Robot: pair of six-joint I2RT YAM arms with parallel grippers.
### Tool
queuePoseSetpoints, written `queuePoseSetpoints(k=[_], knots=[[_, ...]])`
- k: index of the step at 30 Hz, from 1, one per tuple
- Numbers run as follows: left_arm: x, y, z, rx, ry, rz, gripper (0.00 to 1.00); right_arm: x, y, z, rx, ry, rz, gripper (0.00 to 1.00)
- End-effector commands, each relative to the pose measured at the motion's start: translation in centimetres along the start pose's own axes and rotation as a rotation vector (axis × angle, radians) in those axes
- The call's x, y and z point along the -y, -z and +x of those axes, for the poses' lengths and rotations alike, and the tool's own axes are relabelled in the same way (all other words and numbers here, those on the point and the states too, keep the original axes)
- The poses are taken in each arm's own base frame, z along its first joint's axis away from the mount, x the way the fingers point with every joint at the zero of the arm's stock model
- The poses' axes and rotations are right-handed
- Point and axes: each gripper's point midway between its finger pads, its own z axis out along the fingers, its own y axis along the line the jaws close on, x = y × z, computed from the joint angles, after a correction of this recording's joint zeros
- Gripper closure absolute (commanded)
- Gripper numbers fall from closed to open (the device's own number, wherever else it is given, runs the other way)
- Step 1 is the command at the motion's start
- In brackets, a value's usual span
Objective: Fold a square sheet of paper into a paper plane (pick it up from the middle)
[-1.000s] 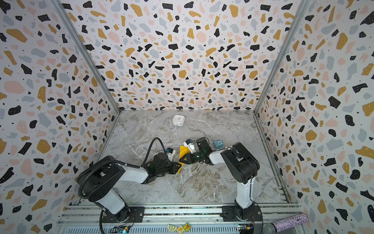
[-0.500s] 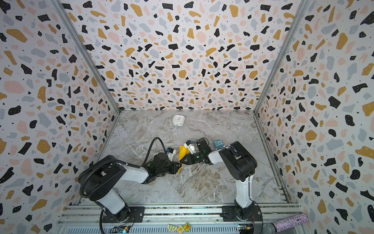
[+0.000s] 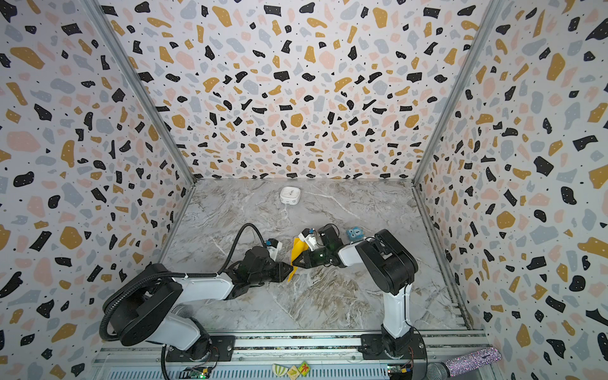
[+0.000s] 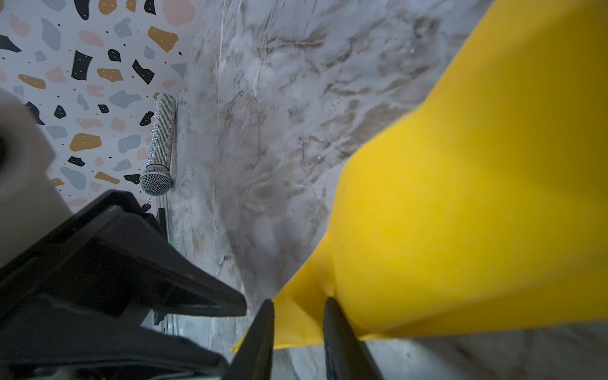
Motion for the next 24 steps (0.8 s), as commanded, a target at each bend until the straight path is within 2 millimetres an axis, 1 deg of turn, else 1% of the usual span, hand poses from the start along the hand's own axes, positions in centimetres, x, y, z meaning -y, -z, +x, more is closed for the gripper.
queuePoseSetpoints(k=[1,4,8,14,17,21,24], knots=[[0.5,0.2,-0.6,0.013,0.043,0.017,0.75,1.9,-0.1,1.8,-0.040,-0.065,0.060,0.72],[-0.1,-0.2,-0.4,0.002,0.053,-0.005,0.77,1.9,-0.1,1.9,-0.040,-0.075,0.058,0.72],[0.2,-0.5,-0.5,0.000,0.064,0.008,0.81,1.8,-0.2,1.9,-0.039,-0.080,0.053,0.73],[0.9,-0.5,-1.4,0.021,0.062,0.025,0.87,1.8,-0.2,1.8,-0.037,-0.084,0.050,0.73],[0.9,-0.6,-1.6,0.025,0.056,0.019,0.90,1.9,-0.3,1.7,-0.036,-0.090,0.050,0.73],[0.6,-1.2,-1.2,0.006,0.047,0.002,0.94,2.0,-0.3,1.8,-0.037,-0.097,0.050,0.74],[0.3,-1.7,-0.6,-0.023,0.033,-0.021,0.96,2.0,-0.3,1.8,-0.036,-0.103,0.051,0.74]])
